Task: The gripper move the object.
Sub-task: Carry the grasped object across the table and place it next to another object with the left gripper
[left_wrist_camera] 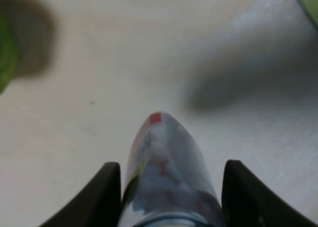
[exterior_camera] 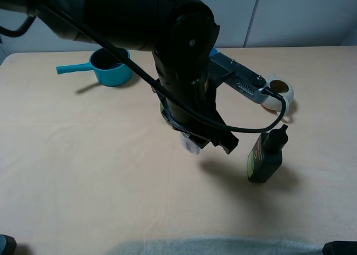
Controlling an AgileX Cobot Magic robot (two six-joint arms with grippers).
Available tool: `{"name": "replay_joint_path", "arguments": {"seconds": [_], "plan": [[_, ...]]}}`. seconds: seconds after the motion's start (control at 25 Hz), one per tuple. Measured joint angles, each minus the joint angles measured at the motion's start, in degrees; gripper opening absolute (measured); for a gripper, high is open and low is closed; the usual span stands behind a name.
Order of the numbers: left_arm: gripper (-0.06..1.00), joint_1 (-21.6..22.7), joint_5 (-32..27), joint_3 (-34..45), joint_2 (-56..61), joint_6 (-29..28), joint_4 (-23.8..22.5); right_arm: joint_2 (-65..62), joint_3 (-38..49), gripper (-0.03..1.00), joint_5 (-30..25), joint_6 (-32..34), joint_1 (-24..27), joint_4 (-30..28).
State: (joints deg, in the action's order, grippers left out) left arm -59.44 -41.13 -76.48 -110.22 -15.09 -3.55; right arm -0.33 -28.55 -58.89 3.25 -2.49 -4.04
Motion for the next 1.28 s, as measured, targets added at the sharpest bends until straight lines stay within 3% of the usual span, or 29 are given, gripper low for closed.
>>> {"name": "replay_joint_path", "arguments": {"seconds": [0.48, 1.28], "plan": [[0.45, -2.0, 5.6, -0.1, -3.3, -0.2, 1.5, 0.0, 0.0, 0.69, 0.0, 0.0, 0.0, 0.1], [0.45, -4.3, 10.0, -0.5, -10.0, -0.2, 3.5, 0.0, 0.0, 0.69, 0.0, 0.0, 0.0, 0.7]]}}
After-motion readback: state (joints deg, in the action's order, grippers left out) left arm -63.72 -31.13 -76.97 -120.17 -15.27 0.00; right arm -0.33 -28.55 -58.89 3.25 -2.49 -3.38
